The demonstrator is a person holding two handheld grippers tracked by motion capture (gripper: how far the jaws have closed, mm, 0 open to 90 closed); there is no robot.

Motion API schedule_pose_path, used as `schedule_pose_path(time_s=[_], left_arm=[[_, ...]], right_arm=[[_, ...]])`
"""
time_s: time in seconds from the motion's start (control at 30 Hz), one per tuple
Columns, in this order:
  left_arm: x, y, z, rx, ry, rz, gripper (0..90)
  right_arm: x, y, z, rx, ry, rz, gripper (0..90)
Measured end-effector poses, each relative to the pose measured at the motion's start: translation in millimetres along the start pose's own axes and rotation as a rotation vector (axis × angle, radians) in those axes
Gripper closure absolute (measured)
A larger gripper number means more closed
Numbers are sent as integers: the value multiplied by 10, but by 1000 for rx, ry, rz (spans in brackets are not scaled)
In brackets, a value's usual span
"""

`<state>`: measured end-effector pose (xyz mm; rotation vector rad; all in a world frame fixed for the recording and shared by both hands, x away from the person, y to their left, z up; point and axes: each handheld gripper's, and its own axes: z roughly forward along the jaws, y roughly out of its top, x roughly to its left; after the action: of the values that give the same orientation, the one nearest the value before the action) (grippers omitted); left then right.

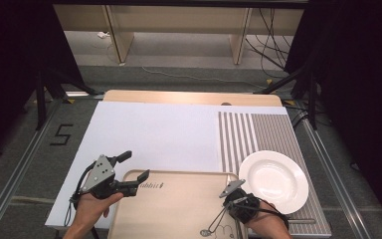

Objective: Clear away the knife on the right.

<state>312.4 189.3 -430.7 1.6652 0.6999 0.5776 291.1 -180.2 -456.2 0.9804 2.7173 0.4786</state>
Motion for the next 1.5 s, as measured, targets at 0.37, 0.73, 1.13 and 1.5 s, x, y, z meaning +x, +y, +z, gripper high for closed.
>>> schedule_pose_path(time_s=[0.37, 0.73, 1.13, 1.5], left_arm=[[0, 5, -5, 10, 4, 1, 169], [-3, 5, -1, 11, 3, 1, 169], [12, 6, 9, 11, 7, -9, 169], [33, -2, 22, 4, 8, -21, 169]], right_arm=[[-198, -57, -268, -171, 41, 65, 449], [-388, -179, -515, -217, 3, 223, 280], [-545, -302, -618, -277, 10, 244, 200], [-647, -380, -682, -283, 2, 271, 192]])
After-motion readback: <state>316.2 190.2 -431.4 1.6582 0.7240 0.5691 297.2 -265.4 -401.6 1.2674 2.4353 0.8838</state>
